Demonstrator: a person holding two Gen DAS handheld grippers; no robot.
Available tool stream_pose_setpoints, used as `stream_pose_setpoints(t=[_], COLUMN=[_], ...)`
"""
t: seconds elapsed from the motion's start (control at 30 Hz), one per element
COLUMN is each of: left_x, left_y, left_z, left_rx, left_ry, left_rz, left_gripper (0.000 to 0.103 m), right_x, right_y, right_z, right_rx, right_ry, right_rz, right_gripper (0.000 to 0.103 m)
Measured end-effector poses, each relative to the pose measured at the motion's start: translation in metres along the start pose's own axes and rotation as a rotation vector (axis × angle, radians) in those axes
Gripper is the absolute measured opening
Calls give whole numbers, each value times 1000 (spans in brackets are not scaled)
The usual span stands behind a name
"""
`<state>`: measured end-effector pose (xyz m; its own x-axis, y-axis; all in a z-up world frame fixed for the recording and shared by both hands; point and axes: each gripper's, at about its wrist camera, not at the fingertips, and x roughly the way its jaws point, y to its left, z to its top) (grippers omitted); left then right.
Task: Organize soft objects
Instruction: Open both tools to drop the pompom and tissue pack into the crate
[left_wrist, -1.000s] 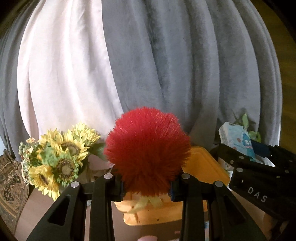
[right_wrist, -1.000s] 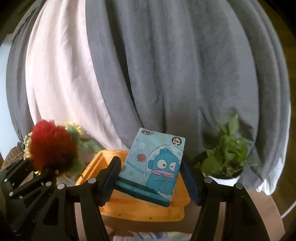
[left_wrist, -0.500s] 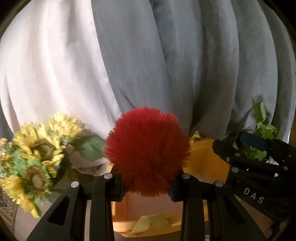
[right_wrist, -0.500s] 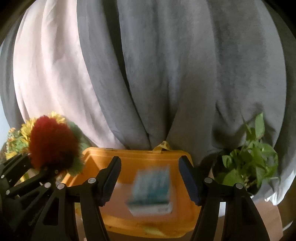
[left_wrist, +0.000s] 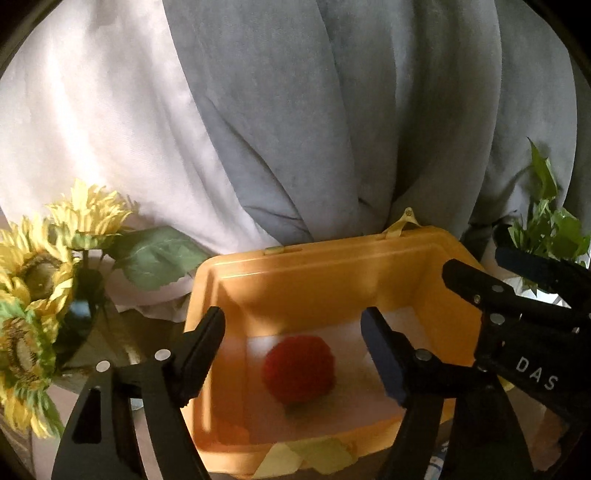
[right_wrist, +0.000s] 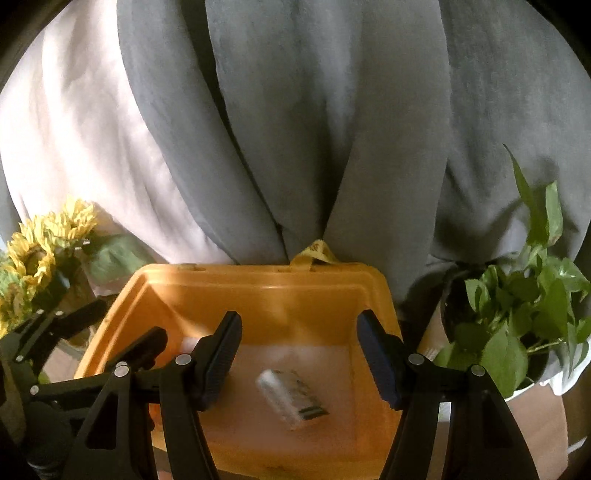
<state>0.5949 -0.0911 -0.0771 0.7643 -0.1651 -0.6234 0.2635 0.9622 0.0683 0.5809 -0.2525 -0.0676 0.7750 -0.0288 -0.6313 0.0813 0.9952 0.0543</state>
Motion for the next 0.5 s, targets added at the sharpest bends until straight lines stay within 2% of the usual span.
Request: stream_pose_setpoints(t=[0.07, 0.2, 0.33, 0.5], left_x=[-10, -31, -55, -90], left_y=[2, 13, 15, 15], left_z=[-3, -5, -11, -22], left_rx=[-4, -21, -25, -33], left_ry=[-3, -19, -38, -61], left_rz=[7, 26, 57, 73], left_gripper=[82, 84, 90, 90], right_x=[-5, -20, -41, -70], right_y=[0, -2, -1, 3], right_z=[-1, -4, -8, -17], right_rx=[-5, 4, 2, -11], right_ry=[-2, 2, 0, -29], right_rz=[-11, 0, -4, -19], right_gripper=[66, 68, 79, 81])
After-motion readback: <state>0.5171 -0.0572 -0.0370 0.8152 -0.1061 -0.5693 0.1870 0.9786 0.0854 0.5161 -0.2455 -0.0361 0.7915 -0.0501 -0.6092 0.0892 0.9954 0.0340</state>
